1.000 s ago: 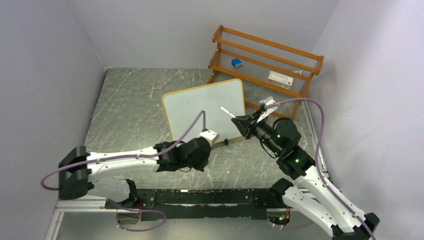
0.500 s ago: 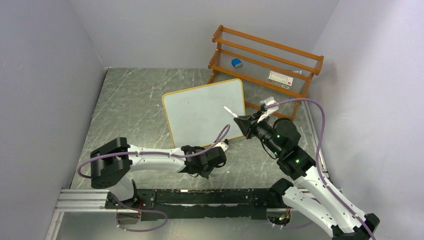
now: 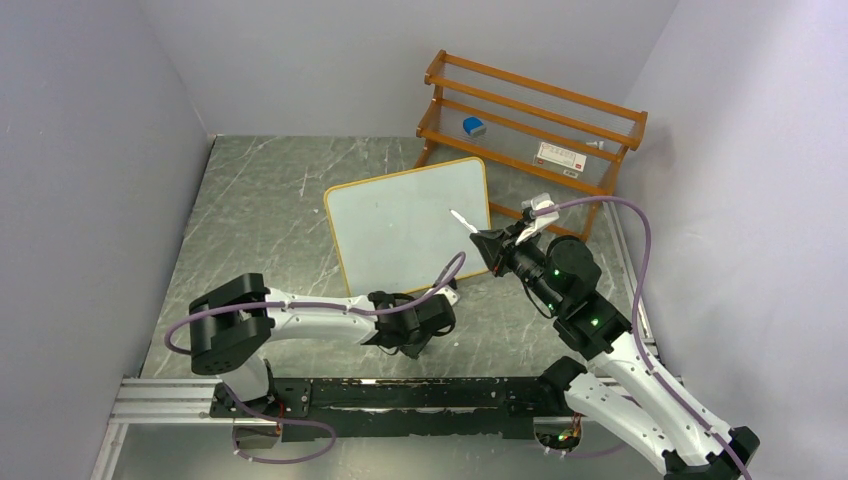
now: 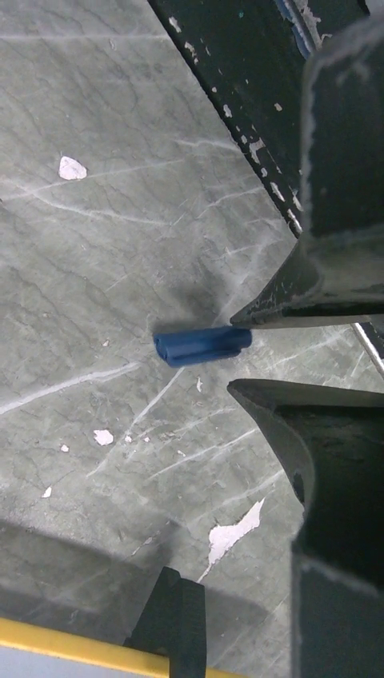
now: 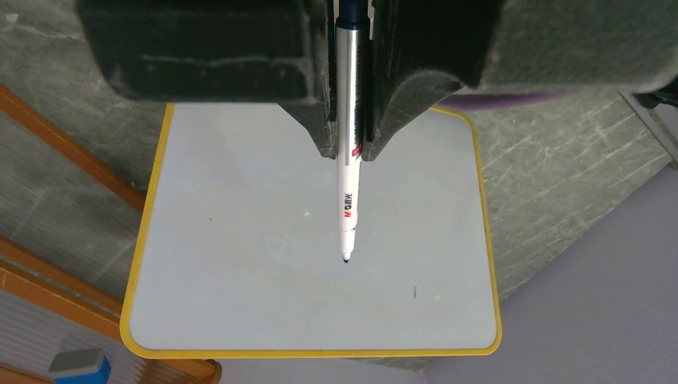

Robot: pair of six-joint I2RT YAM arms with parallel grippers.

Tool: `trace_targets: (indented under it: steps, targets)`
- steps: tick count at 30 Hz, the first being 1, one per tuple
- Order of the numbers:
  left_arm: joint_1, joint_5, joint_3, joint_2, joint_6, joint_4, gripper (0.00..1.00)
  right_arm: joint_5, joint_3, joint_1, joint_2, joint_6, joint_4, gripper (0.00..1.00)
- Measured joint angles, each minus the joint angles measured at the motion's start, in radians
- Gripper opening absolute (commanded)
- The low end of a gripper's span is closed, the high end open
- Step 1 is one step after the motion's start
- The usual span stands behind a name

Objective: Write a sentence on the whiteboard
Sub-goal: Place the pen cap at the center of the board.

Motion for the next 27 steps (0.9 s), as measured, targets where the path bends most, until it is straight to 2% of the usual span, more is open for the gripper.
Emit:
trace_targets:
  steps: [8,14,16,18,25,27]
  targets:
    - [0.043,0.005,0.026,-0.098,0.023,-0.014,0.65,0.003,0.000,0.000,0.002,-0.009,-0.006,0.00]
    - [0.142,0.011,0.053,-0.245,0.060,-0.008,0.77,0.002,0.002,0.000,0.026,-0.013,-0.011,0.00]
    - [0.179,0.027,0.064,-0.279,0.078,-0.003,0.84,0.000,0.006,0.000,0.034,-0.014,-0.015,0.00]
    - [0.218,0.054,0.066,-0.319,0.098,0.003,0.97,-0.002,0.014,0.000,0.039,-0.014,-0.021,0.00]
    - [0.420,0.148,0.098,-0.446,0.172,0.008,0.98,-0.005,0.028,0.000,0.050,-0.021,-0.027,0.00]
    - [0.496,0.187,0.106,-0.481,0.194,0.011,0.95,-0.008,0.029,0.000,0.055,-0.021,-0.029,0.00]
